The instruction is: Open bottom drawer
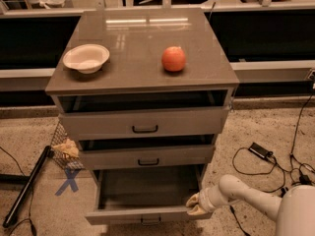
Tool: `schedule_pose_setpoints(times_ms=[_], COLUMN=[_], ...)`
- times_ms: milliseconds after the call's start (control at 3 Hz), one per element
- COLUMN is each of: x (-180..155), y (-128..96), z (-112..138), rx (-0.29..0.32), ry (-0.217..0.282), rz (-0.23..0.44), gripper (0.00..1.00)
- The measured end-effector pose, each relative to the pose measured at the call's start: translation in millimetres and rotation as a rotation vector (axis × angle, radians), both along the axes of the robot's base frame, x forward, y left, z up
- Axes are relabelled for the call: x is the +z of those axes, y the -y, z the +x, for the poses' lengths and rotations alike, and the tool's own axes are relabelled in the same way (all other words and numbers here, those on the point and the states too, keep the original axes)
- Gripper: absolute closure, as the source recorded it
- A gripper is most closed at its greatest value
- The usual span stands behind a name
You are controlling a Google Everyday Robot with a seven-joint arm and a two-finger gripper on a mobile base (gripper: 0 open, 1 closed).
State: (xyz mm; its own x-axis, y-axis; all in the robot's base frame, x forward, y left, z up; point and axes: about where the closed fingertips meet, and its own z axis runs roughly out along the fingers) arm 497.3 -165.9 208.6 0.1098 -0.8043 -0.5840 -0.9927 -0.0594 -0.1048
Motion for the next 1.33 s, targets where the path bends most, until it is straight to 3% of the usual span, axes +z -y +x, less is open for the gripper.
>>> schedule_pose_setpoints(times_ms=[667, 1000, 1333], x=[-1.4, -1.4, 6.4], y=[-2.0, -7.0, -19.1], z=[-1.5, -1.0, 4.2], rx=[0.002, 0.016, 0.036], ry=[-0.003, -0.005, -0.010], rz=[0.002, 0.004, 0.002], gripper=[0.15, 0.00, 0.00])
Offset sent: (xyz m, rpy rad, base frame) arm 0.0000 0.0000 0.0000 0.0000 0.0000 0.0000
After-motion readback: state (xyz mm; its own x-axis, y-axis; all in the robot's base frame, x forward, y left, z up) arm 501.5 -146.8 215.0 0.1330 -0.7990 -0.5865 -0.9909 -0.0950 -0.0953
